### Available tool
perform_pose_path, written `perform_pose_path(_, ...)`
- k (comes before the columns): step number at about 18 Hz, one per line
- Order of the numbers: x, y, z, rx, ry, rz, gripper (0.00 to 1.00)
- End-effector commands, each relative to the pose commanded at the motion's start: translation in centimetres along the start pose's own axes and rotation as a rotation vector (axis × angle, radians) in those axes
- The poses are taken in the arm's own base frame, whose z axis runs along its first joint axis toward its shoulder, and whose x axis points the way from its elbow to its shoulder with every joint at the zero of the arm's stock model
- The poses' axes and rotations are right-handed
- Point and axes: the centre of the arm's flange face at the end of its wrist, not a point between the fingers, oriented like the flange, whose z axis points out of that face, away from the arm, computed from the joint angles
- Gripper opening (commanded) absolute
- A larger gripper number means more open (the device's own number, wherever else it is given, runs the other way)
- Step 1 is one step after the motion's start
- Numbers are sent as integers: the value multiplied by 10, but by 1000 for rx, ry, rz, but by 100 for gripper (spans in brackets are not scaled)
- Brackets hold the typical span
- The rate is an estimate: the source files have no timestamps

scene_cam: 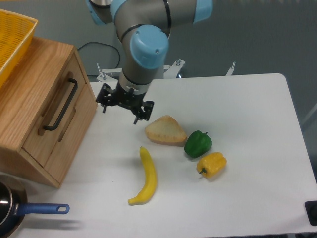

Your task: Slide the top drawer open

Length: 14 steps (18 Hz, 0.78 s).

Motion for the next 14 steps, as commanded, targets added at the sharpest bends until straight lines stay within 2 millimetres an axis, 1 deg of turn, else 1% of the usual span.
perform_pose_path(2,21,0,-8,16,-7,-3,100)
perform_pose_path(5,44,0,-10,20,1,12,100)
perform_pose_path(6,48,0,-11,21,0,11,100)
perform_pose_path(8,51,0,-12,24,0,6,100)
perform_pose_path(10,61,-1,-9,20,2,17,100)
perform_pose_path(12,63,-2,-10,22,1,14,100)
perform_pose_path(14,70,-4,-9,21,3,27,100)
